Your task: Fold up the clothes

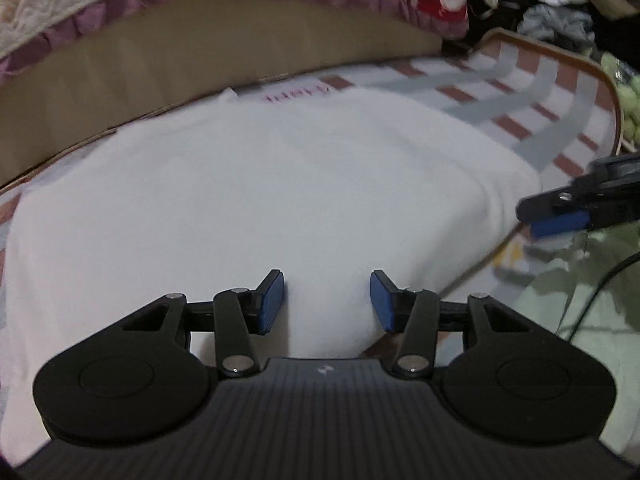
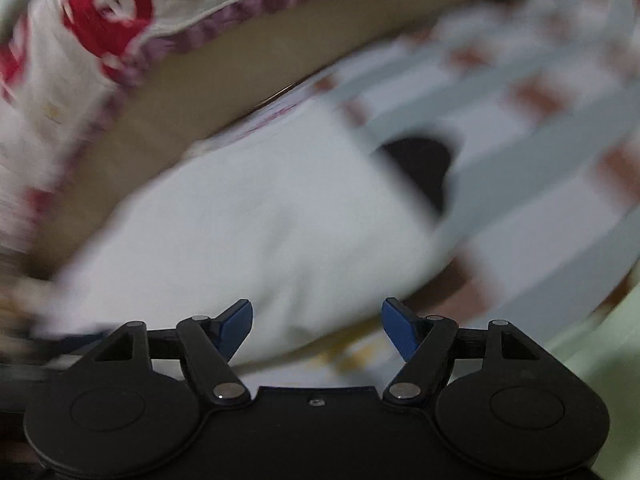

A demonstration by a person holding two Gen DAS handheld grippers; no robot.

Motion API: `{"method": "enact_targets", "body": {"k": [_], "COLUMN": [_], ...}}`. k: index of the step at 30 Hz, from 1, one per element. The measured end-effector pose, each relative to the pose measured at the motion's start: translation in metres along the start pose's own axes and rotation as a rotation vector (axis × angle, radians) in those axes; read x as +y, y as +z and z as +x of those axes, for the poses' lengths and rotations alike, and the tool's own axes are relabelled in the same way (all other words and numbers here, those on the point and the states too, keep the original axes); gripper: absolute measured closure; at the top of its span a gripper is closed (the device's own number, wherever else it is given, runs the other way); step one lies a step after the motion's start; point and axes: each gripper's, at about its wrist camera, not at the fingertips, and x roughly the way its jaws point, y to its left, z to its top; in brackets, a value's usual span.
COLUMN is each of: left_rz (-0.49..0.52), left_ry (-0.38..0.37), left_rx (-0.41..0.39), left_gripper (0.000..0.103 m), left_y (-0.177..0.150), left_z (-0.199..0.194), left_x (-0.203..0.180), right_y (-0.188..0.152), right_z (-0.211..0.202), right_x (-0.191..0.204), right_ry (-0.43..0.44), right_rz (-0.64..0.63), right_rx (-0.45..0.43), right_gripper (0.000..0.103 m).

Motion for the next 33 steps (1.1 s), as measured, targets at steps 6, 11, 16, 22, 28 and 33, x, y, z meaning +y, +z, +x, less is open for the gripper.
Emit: {"method": "enact_targets", "body": {"k": [6,11,16,22,28,33], "left_rz": [-0.202,-0.316,-0.340,-0.369,-0.388,-0.455], "left_ry": [-0.109,-0.151,-0.165,-0.174,-0.116,0.006], "left_rx": [0.050,0.055,0.058,0.069,0.071,-0.061], "left_gripper": [0.051,0.050,0.050,0.050,0.051,0.053], "left_y": [-0.011,-0.016,-0.017,-0.013,-0.002,-0.021], "left_z": [0.018,0.023,0.027,0.023,-0.019,-0.089], "left_x": [0.034,0.049,0.053,0.059,0.086,0.154], "right_y": [-0.009,0.003,0.015,0.028,0.050,0.049], "right_z": [0.024,0.037,0.064,0.065,0.044,0.053], "right_x": [-0.020,-0.024,-0.002,0.034,0.110,0.213], "right_ry": [0.065,0.041,0.007,-0.004,0.083,0.214], "right_rz": [0.151,0.183,0.098,-0.111,-0.352,-0.649], "right_rx": [-0.063,-0.199,-0.267,-0.272,-0.292,-0.259], "right_gripper": [0.027,0.026,0.014,0.067,0.074,0.076]}}
